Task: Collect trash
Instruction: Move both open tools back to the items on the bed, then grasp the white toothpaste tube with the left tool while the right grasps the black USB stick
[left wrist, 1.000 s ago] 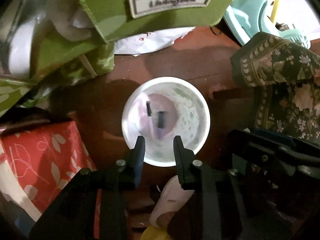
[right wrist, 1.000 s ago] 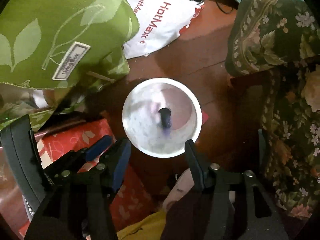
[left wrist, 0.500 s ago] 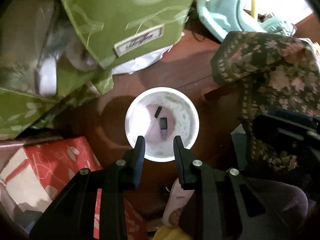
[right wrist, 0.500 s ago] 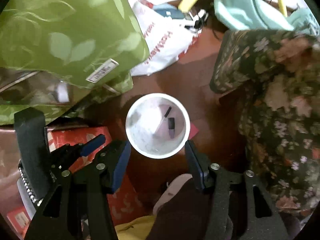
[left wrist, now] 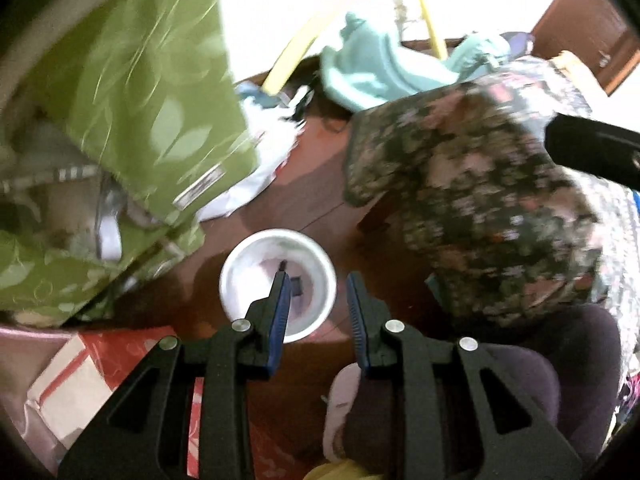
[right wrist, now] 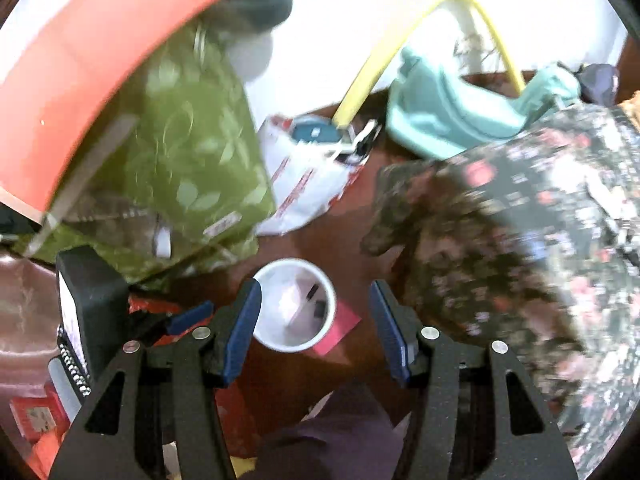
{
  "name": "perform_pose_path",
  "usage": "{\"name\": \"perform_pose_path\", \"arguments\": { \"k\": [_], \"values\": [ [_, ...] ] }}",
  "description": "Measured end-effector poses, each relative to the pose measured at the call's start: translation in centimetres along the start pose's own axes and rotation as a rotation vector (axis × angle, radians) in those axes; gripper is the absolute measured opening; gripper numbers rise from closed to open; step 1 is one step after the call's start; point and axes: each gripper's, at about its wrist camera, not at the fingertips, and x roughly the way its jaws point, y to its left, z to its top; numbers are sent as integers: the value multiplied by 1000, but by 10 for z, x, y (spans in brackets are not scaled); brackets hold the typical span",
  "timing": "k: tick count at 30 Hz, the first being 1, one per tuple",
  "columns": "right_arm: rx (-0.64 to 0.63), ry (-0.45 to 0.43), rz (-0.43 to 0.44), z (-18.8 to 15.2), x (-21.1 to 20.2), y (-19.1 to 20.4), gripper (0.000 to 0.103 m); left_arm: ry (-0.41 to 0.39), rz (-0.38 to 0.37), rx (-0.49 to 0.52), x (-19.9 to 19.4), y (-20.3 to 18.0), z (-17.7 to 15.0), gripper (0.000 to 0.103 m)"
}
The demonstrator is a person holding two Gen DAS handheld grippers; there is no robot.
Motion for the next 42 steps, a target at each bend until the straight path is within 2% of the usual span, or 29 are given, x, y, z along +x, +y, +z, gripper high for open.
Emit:
{"name": "perform_pose_path", "arguments": {
  "k": [4, 12, 24, 29, 35, 37, 42],
  "values": [
    [27, -58, -14, -1, -34, -31, 53, -64, -9, 85, -23, -42, 13, 27],
    [132, -147, -62, -17, -90, -113, 53, -145, -97, 185, -52, -131, 45, 27],
    [310, -207, -185, -50, -141, -246, 53, -149, -204, 320, -32, -254, 93, 27],
    [369, -197, -224, -61, -143, -295, 53, -136, -231, 379, -11, -300, 115, 31],
    [442, -156, -217, -66, -126, -348, 53, -134, -264, 432, 12, -333, 142, 31],
    [448, -138, -215, -64, -118, -361, 53, -129, -283, 448, 23, -342, 154, 35],
    [431, -97, -215, -54, -86, -387, 53, -117, -245, 489, 51, -361, 178, 37]
  ]
}}
